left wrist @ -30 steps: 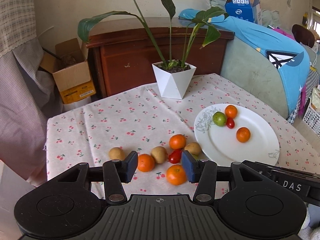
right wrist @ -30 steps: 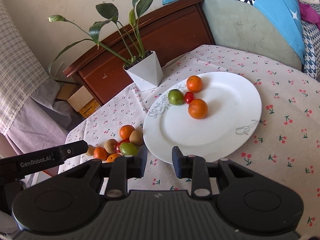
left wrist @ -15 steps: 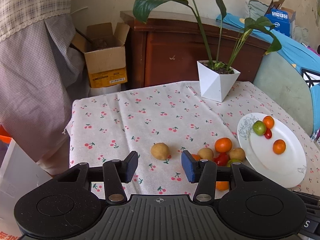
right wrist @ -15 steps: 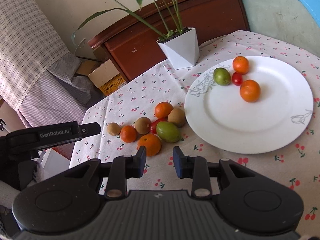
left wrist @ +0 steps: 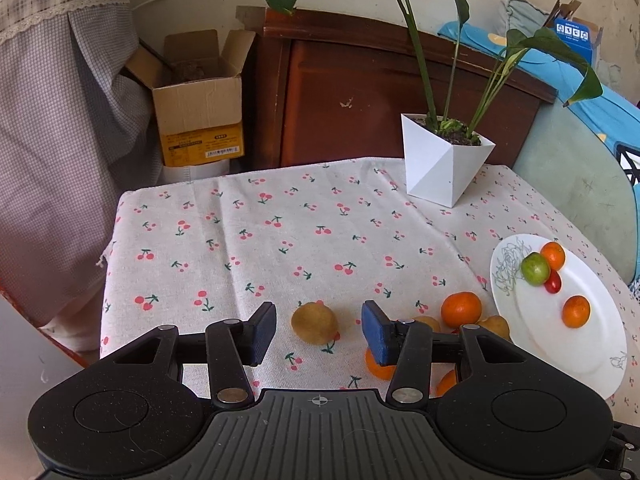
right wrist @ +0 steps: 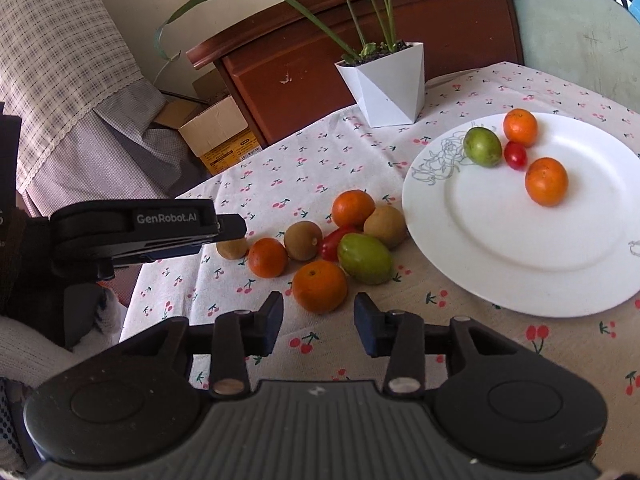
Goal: Organize fruits
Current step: 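Move both open tools back to the fruit cluster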
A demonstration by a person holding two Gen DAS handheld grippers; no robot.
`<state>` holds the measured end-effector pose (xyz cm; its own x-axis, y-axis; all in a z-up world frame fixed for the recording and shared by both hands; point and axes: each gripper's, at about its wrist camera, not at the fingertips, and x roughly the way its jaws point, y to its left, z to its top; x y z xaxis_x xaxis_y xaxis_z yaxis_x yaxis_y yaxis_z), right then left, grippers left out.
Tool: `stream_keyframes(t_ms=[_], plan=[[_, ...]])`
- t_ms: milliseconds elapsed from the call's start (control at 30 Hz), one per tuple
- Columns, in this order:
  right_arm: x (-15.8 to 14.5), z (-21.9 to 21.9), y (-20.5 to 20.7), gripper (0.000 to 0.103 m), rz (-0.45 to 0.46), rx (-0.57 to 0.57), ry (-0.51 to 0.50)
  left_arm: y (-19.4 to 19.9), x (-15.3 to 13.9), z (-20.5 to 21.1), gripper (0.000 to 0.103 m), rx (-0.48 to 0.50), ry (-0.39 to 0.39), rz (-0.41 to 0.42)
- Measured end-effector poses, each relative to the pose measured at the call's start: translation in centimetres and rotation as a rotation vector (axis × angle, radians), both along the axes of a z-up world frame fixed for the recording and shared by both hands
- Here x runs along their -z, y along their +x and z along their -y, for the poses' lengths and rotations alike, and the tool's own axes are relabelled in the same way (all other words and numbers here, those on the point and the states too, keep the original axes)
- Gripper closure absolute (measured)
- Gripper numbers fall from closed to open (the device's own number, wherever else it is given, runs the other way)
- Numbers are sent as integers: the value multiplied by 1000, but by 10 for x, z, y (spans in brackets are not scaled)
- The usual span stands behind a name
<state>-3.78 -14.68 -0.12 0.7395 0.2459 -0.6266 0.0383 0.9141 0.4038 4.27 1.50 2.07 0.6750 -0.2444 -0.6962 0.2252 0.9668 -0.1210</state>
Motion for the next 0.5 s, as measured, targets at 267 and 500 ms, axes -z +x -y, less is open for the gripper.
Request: stream_keyframes(t_ms=[267,500], plan=[[0,-11,5,62,20,-6,-81,4,7,0,60,-9,-1,-6],[0,-17,6,63,36,-17,-132,3,11,1,68,-10,-7,-17]])
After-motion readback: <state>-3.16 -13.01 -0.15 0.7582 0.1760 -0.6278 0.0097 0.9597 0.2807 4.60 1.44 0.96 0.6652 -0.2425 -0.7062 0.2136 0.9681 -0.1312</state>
